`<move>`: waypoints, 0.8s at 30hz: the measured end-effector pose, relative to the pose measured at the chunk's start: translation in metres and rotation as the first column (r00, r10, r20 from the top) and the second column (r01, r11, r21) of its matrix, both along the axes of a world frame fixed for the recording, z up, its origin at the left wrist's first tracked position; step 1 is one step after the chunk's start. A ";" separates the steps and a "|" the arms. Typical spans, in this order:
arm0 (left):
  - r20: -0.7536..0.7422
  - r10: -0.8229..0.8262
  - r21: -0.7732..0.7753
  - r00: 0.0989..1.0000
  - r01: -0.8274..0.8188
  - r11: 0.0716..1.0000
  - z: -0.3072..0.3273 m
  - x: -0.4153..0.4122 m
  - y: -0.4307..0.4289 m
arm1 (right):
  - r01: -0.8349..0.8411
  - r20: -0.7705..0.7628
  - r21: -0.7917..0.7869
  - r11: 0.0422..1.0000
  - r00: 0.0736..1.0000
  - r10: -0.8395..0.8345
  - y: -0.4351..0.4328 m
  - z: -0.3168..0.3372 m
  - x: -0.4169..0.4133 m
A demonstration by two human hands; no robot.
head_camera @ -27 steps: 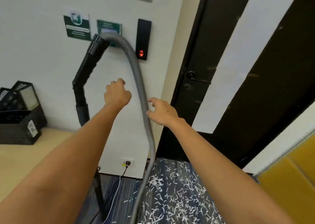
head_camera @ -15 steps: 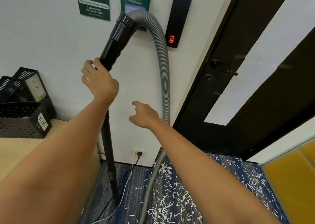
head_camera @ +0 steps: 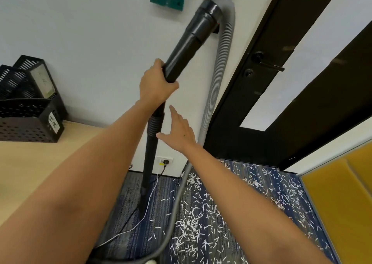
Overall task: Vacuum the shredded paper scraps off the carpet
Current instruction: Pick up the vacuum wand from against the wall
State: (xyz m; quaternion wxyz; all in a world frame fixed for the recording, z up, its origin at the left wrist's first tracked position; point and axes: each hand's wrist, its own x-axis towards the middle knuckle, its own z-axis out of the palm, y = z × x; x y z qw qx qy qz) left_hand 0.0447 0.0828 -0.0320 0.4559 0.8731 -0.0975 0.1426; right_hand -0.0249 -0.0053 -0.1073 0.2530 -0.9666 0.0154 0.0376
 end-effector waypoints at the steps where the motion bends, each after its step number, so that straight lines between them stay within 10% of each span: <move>1: -0.024 -0.044 -0.036 0.999 0.044 0.998 0.002 -0.009 -0.010 | 0.025 0.000 0.021 0.999 1.000 -0.025 -0.004 -0.005 -0.008; 13: 0.011 -0.175 -0.283 0.985 0.171 0.944 0.007 -0.141 -0.132 | 0.279 0.090 0.493 0.824 0.925 -0.368 -0.070 -0.029 -0.115; 24: 0.078 -0.179 -0.236 0.981 0.193 0.952 0.028 -0.254 -0.180 | 0.350 0.145 0.514 0.783 0.865 -0.481 -0.114 -0.013 -0.226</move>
